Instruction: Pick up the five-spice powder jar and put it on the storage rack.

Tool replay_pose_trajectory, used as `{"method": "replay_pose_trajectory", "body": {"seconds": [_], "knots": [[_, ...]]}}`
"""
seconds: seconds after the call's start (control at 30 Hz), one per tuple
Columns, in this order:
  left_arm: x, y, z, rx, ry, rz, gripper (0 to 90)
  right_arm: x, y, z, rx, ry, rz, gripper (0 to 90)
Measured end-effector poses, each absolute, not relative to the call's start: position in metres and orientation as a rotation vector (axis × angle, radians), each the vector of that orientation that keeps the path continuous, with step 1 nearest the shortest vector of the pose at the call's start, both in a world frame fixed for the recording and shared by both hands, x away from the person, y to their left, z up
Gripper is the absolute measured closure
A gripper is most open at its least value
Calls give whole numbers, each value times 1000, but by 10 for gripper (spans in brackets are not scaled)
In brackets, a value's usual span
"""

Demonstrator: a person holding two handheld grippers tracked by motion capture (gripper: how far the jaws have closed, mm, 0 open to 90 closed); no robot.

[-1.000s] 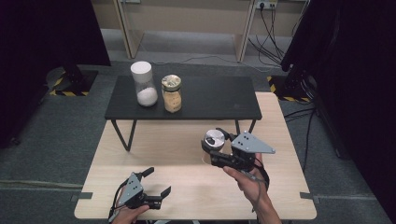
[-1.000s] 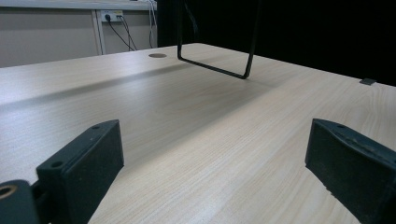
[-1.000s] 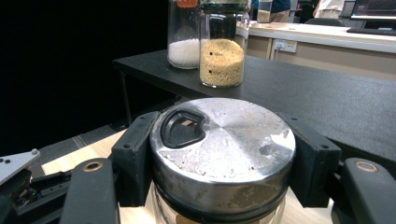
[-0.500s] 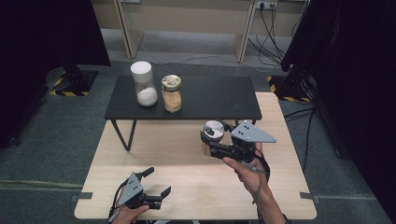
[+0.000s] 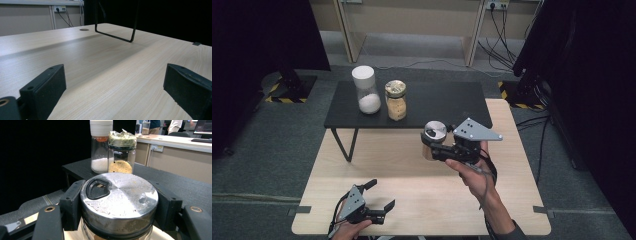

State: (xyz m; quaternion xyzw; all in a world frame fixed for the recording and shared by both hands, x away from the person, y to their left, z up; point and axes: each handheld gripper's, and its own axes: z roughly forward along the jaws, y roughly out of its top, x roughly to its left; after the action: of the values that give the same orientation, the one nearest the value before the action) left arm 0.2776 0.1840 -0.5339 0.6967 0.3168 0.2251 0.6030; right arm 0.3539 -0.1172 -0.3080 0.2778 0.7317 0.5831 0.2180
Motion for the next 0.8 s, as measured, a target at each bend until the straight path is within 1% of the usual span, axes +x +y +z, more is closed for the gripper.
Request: {"method": "replay_pose_trajectory", "body": {"seconds": [0.8], "knots": [[277,184,-534,1611,734,520,35,377,-105,-287,788,2030,1607,350]]}}
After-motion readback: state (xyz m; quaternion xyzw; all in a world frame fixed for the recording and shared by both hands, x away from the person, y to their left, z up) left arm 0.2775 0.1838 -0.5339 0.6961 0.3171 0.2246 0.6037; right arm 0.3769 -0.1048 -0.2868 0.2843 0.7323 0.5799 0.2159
